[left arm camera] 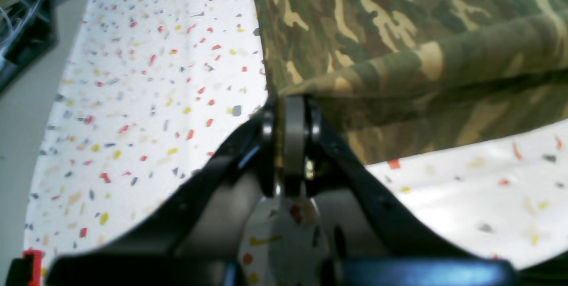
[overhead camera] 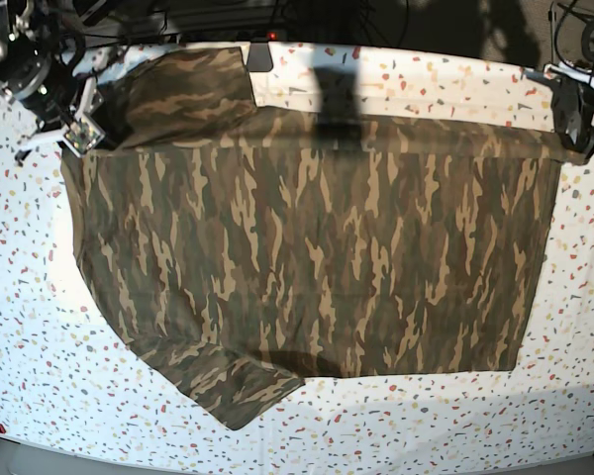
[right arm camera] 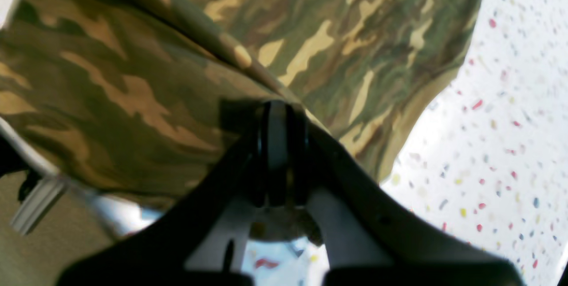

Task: Fold the T-shirt properly
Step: 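Pull the shirt toward the robot with both grippers and release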

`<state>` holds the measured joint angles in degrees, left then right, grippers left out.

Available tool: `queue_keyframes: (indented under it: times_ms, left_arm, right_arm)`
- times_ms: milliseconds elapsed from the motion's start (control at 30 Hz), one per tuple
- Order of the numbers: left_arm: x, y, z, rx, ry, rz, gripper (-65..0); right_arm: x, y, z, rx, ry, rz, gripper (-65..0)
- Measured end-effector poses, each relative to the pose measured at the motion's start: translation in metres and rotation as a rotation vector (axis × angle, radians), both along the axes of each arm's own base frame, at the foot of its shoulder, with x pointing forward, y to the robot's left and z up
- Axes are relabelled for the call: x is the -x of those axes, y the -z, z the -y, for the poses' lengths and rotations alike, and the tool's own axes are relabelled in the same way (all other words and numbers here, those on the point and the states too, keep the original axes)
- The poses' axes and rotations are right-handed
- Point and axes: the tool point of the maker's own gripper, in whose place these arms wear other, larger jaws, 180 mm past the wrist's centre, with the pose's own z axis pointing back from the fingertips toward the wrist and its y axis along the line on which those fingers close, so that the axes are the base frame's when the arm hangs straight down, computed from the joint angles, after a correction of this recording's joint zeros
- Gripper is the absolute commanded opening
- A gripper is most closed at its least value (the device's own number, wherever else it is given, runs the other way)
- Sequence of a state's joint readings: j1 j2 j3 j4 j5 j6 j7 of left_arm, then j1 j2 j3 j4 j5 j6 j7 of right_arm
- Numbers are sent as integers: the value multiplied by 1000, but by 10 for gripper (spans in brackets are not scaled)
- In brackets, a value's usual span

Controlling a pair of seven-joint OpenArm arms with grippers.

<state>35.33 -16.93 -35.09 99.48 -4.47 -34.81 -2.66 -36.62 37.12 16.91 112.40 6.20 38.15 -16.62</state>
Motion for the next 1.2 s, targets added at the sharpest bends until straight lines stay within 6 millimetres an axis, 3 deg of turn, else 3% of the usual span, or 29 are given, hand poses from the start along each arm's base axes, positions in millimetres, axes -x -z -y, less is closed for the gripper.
queue_keyframes:
  times_ms: [233, 333, 500, 633, 767, 1200]
  left_arm:
    - [-21, 45, 11, 9, 22, -72, -650]
    - [-28, 63, 17, 10, 42, -110, -650]
    - [-41, 76, 8, 19, 2, -142, -650]
    - [-50, 75, 7, 22, -1, -137, -650]
    - [-58, 68, -4, -5, -45, -105, -650]
    - [-70, 65, -6, -73, -23, -99, -650]
  right_arm:
    - [-36, 29, -16, -43, -23, -22, -650]
    - [-50, 40, -16, -35, -18, -43, -650]
    - [-69, 50, -5, -22, 14, -57, -650]
    - [-79, 52, 4, -15, 39, -55, -650]
    - [-78, 52, 4, -15, 40, -57, -650]
    - [-78, 52, 4, -14, 40, -56, -650]
